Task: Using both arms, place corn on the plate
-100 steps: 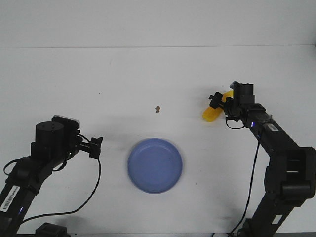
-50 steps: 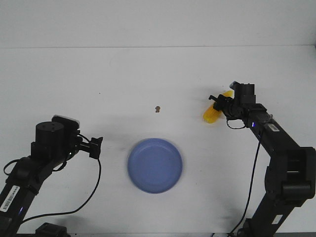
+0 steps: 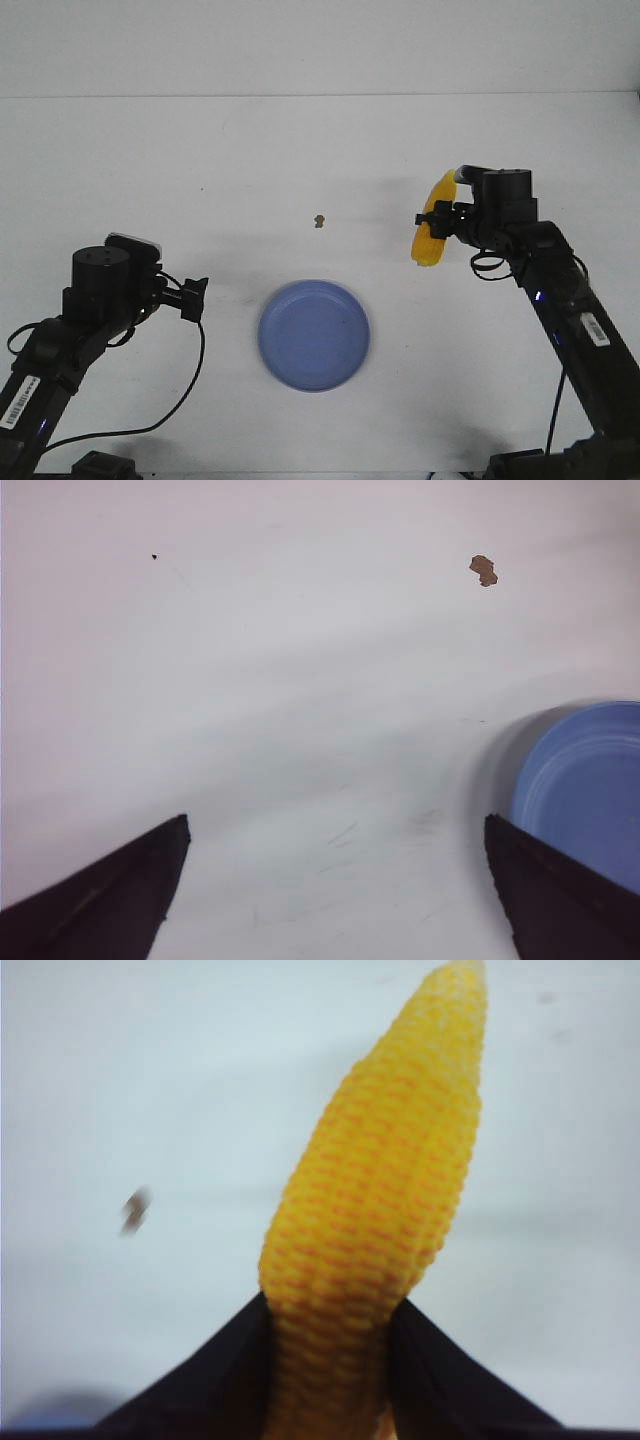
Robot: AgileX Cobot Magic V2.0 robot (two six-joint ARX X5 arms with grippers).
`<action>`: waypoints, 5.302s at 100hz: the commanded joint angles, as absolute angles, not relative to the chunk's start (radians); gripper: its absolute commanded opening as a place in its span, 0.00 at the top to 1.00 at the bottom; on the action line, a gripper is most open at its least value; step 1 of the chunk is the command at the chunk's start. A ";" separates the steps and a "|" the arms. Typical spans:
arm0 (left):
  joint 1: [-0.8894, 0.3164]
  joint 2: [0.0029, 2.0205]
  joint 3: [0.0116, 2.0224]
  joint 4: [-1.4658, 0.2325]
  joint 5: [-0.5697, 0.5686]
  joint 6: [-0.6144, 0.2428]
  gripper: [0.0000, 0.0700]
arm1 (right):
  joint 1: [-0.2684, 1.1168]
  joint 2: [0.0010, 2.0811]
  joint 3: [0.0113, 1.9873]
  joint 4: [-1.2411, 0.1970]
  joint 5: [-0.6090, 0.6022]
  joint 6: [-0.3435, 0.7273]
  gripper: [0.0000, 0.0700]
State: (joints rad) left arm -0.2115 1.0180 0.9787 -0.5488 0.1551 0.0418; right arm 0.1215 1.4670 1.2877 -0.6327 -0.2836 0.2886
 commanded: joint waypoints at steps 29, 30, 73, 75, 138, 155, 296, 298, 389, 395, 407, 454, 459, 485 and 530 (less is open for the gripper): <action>-0.212 1.025 0.989 -0.551 0.154 0.040 0.14 | 0.423 1.402 1.277 -0.728 -0.231 0.193 0.83; -0.212 1.025 0.989 -0.551 0.154 0.040 0.14 | 0.432 1.402 1.275 -0.727 -0.227 0.193 0.83; -0.212 1.025 0.989 -0.551 0.154 0.040 0.14 | 0.707 1.459 1.141 -0.600 -0.182 0.286 0.83; -0.212 1.025 0.989 -0.551 0.154 0.040 0.14 | 0.708 1.466 1.138 -0.599 -0.182 0.288 0.83; -0.212 1.025 0.989 -0.551 0.154 0.040 0.15 | 0.726 1.586 1.137 -0.588 -0.210 0.299 0.38; -0.212 1.025 0.989 -0.551 0.154 0.040 0.15 | 0.726 1.586 1.137 -0.587 -0.209 0.298 0.20; -0.142 0.704 0.884 -0.517 0.149 0.002 0.18 | 0.196 0.515 0.778 -0.616 0.101 0.109 0.20; -0.141 0.686 0.870 -0.513 0.148 -0.001 0.18 | 0.196 0.498 0.763 -0.614 0.104 0.109 0.20; -0.135 0.332 0.699 -0.515 0.101 -0.046 0.99 | 0.196 0.287 0.660 -0.577 0.109 0.115 1.00; -0.135 0.332 0.699 -0.515 0.101 -0.046 0.99 | 0.196 0.287 0.660 -0.577 0.109 0.115 1.00; -0.135 0.331 0.700 -0.515 0.101 -0.046 0.98 | 0.196 0.287 0.660 -0.577 0.110 0.115 1.00; -0.135 0.331 0.700 -0.515 0.101 -0.046 0.98 | 0.196 0.287 0.660 -0.576 0.109 0.115 1.00; -0.135 0.331 0.700 -0.515 0.101 -0.046 0.98 | 0.196 0.287 0.660 -0.577 0.109 0.115 1.00; -0.135 0.331 0.700 -0.515 0.101 -0.046 0.98 | 0.196 0.287 0.660 -0.576 0.109 0.115 1.00; -0.135 0.314 0.688 -0.413 0.101 -0.017 0.98 | 0.196 0.287 0.660 -0.576 0.109 0.115 1.00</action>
State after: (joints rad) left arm -0.1349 0.3191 0.6895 -0.4511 0.1032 -0.0338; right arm 0.1951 0.2867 0.6571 -0.5900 0.1070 0.1093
